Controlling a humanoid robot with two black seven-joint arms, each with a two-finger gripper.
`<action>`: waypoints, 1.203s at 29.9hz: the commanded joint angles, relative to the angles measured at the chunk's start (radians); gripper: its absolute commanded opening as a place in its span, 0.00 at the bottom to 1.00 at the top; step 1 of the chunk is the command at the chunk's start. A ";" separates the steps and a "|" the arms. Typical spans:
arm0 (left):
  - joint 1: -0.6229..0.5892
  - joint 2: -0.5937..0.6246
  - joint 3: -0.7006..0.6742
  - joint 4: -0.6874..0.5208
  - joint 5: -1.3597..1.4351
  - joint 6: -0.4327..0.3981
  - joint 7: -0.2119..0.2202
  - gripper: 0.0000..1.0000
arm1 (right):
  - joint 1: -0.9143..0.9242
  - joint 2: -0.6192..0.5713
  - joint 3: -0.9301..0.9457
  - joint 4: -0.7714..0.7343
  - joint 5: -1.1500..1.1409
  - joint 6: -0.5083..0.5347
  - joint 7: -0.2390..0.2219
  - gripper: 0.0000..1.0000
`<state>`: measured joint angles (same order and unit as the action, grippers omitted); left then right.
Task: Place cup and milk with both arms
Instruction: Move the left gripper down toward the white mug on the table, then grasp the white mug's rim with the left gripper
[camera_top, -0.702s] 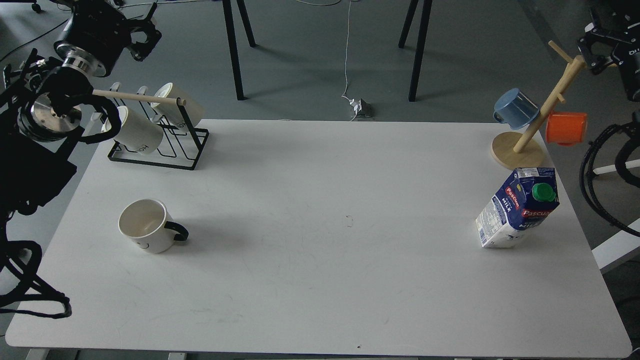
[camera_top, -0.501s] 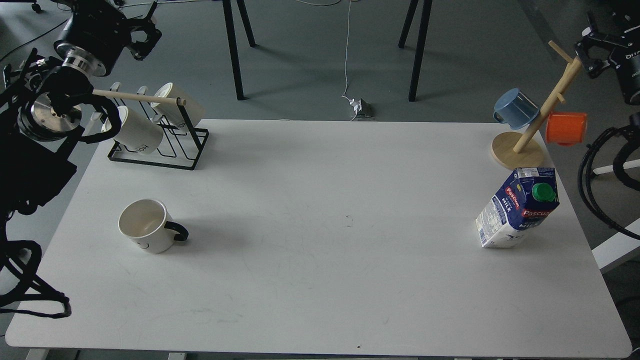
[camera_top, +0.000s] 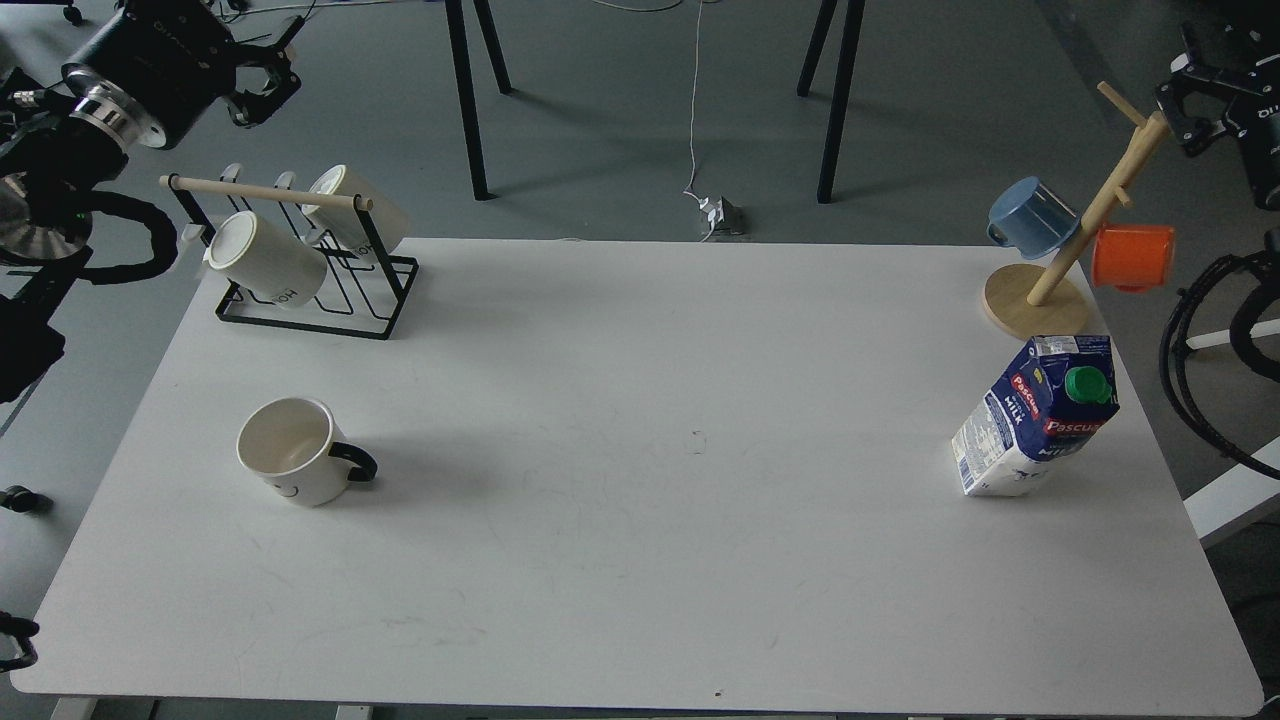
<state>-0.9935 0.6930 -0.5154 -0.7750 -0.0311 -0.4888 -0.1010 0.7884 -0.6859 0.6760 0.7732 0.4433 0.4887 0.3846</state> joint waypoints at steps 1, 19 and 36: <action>0.022 0.123 0.012 -0.147 0.201 0.000 -0.038 0.91 | -0.002 0.000 0.010 0.000 -0.001 0.000 0.000 1.00; 0.291 0.327 0.023 -0.230 1.218 0.012 -0.281 0.91 | -0.014 -0.001 0.030 -0.005 -0.005 0.000 0.000 1.00; 0.484 0.293 0.187 -0.219 1.657 0.424 -0.333 0.90 | -0.014 -0.001 0.031 -0.011 -0.008 0.000 0.000 1.00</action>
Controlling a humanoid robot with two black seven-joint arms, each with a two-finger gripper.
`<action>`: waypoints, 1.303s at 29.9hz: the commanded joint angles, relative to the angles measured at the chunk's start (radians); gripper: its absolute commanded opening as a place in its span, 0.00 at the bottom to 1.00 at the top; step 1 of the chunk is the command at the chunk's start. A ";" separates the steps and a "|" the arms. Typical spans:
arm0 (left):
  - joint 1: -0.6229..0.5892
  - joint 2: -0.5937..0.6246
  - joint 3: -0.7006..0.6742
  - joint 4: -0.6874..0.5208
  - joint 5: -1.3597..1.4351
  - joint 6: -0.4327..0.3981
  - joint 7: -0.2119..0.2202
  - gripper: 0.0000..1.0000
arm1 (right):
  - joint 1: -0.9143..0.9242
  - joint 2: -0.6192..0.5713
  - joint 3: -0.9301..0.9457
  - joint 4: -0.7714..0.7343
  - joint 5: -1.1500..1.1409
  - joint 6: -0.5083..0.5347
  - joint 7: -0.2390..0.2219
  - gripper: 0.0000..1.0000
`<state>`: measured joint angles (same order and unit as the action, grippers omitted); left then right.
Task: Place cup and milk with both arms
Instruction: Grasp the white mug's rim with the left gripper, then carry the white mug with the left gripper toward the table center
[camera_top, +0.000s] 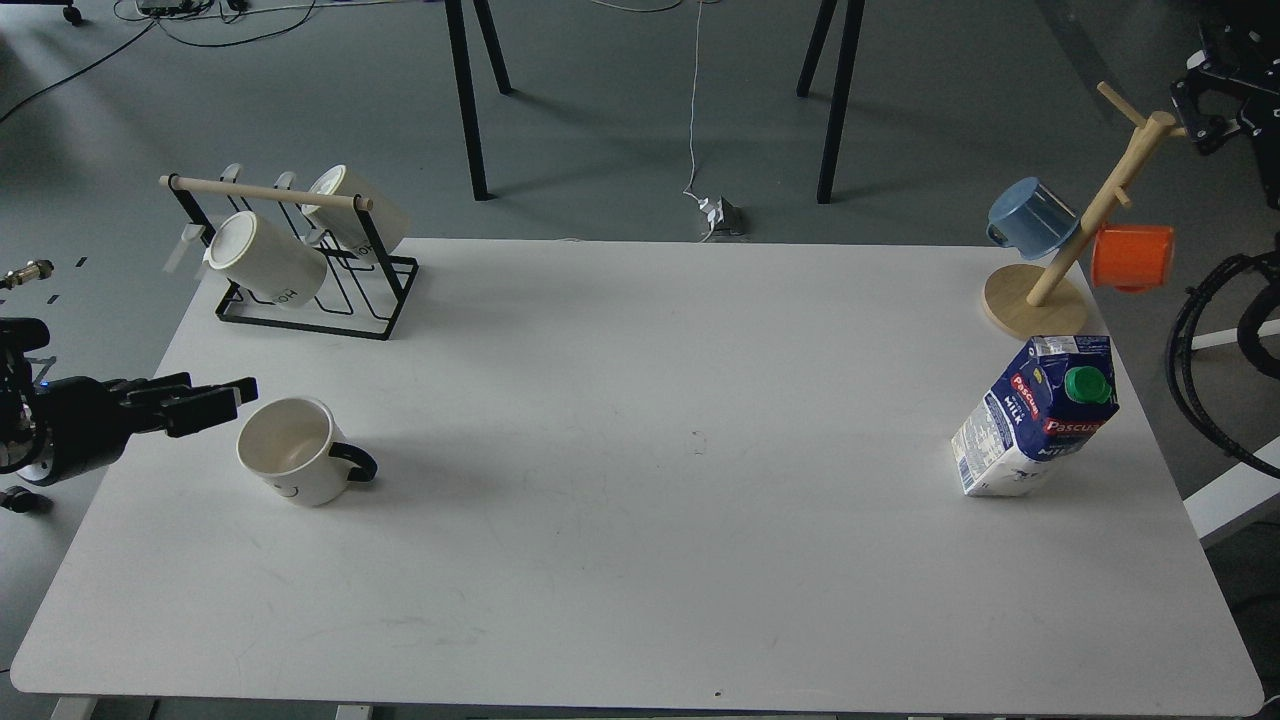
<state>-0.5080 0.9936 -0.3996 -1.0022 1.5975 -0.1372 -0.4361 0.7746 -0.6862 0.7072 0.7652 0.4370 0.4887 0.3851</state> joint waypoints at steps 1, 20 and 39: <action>-0.001 -0.016 0.088 0.017 0.044 0.091 0.003 0.90 | 0.000 -0.001 0.000 -0.003 -0.001 0.000 0.000 1.00; -0.015 -0.150 0.099 0.137 0.117 0.108 0.002 0.57 | -0.001 0.000 -0.002 -0.003 -0.003 0.000 0.000 1.00; -0.073 -0.155 0.099 0.116 0.125 0.084 -0.010 0.04 | -0.001 -0.003 -0.002 -0.007 -0.003 0.000 0.000 1.00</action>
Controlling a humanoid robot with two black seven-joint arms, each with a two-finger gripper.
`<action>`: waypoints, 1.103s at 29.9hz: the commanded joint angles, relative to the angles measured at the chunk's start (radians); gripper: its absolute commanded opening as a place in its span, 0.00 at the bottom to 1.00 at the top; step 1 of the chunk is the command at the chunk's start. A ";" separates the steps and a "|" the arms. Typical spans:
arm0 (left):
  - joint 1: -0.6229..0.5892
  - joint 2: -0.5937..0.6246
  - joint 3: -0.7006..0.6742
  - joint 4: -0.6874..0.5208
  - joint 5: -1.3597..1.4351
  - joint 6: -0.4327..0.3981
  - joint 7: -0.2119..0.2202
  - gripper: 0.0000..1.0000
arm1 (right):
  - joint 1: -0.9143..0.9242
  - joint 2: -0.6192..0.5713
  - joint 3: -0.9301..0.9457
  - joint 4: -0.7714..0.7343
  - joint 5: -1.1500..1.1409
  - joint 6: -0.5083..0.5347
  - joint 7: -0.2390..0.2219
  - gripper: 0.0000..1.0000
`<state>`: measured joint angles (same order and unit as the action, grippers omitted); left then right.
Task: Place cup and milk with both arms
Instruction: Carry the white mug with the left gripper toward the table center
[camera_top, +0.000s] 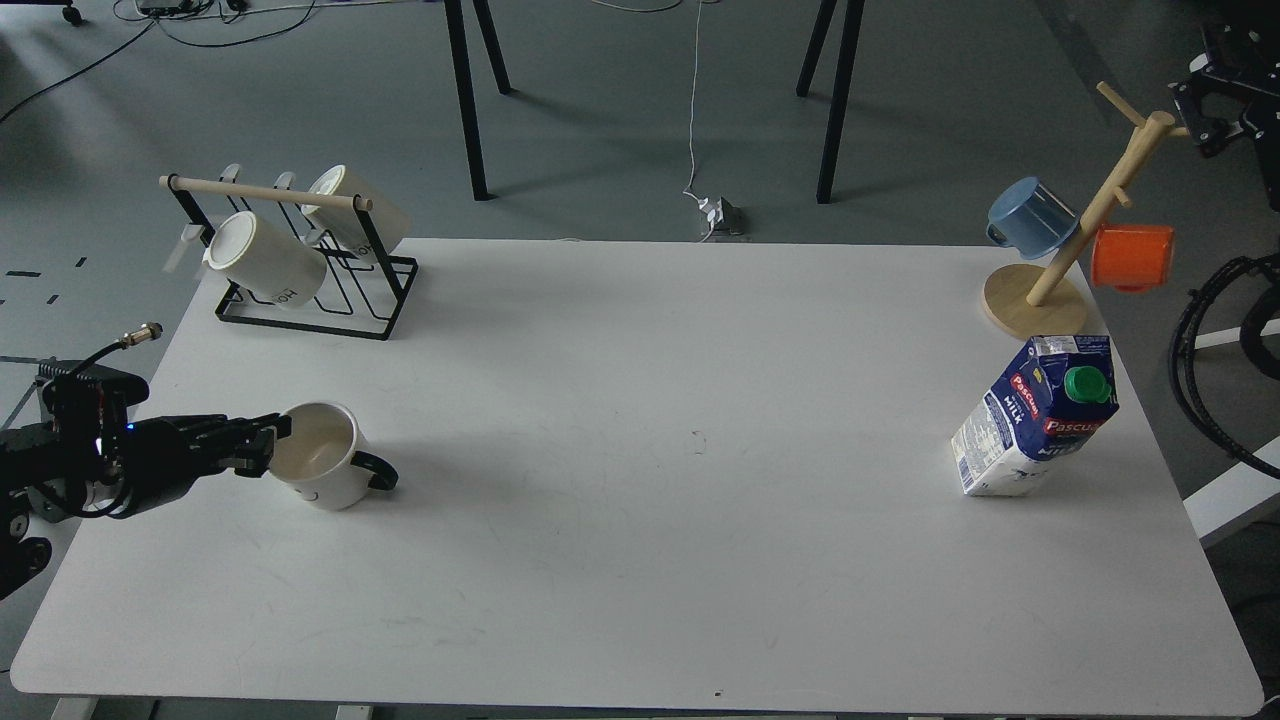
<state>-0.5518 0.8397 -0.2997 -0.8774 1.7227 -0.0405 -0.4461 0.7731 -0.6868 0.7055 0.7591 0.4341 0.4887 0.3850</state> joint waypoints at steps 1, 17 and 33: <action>-0.043 -0.001 -0.001 -0.020 0.000 -0.030 0.000 0.04 | -0.001 -0.002 0.000 -0.001 0.000 0.000 0.000 1.00; -0.310 -0.266 0.002 -0.339 0.260 -0.298 0.129 0.05 | -0.008 -0.036 0.000 0.000 0.000 0.000 0.000 1.00; -0.292 -0.623 0.025 -0.177 0.459 -0.357 0.133 0.07 | -0.008 -0.054 0.015 0.005 0.003 0.000 -0.002 1.00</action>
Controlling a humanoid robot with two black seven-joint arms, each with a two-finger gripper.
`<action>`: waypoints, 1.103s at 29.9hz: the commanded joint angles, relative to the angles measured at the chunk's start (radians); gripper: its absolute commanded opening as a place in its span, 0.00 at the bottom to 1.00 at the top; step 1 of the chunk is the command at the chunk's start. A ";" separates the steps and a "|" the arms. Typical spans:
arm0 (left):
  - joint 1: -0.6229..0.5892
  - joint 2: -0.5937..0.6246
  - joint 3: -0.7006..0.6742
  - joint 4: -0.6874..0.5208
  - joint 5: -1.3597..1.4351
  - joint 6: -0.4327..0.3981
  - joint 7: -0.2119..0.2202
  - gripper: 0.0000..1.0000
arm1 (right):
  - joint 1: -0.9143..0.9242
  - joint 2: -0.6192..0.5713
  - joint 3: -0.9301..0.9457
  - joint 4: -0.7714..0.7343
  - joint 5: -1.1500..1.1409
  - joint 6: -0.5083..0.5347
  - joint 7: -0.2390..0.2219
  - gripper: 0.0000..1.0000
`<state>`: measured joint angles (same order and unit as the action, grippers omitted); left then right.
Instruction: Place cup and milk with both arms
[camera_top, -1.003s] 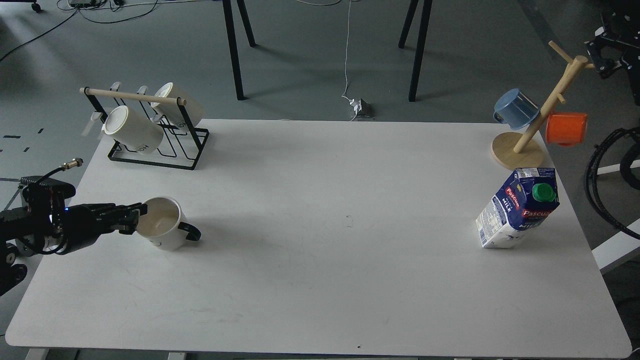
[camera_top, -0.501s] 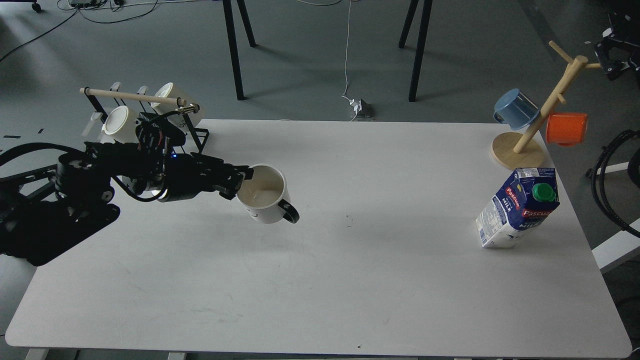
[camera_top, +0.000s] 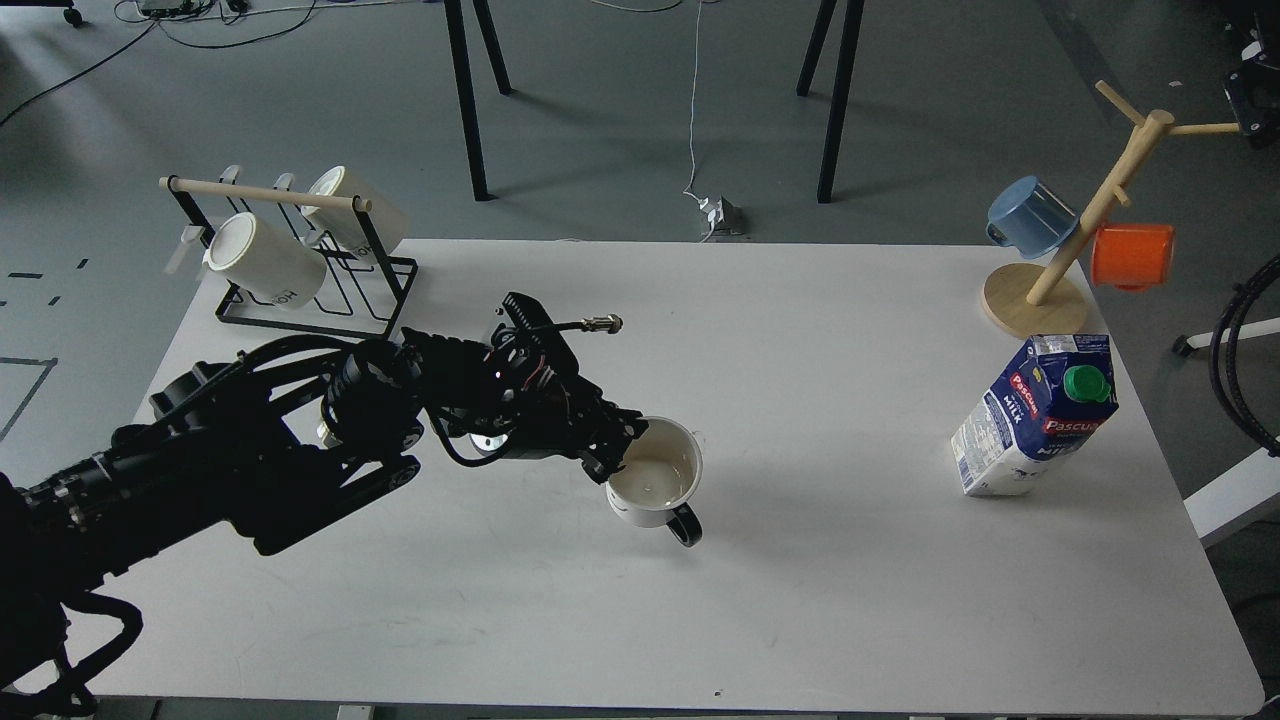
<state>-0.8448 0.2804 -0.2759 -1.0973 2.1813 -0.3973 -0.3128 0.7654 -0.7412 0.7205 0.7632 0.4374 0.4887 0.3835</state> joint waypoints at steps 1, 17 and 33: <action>0.001 -0.072 0.001 0.047 0.000 0.000 0.001 0.07 | 0.000 0.000 0.000 0.001 0.000 0.000 0.000 1.00; 0.004 -0.061 -0.022 0.076 0.000 0.011 0.057 0.30 | -0.014 -0.003 0.000 0.005 -0.002 0.000 0.000 1.00; 0.007 0.059 -0.474 0.048 -0.860 0.012 -0.025 0.98 | -0.242 -0.213 0.002 0.168 0.118 0.000 0.000 1.00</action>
<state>-0.8404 0.3239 -0.6455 -1.0670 1.5397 -0.3886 -0.3343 0.6230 -0.9039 0.7221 0.8465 0.5037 0.4887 0.3806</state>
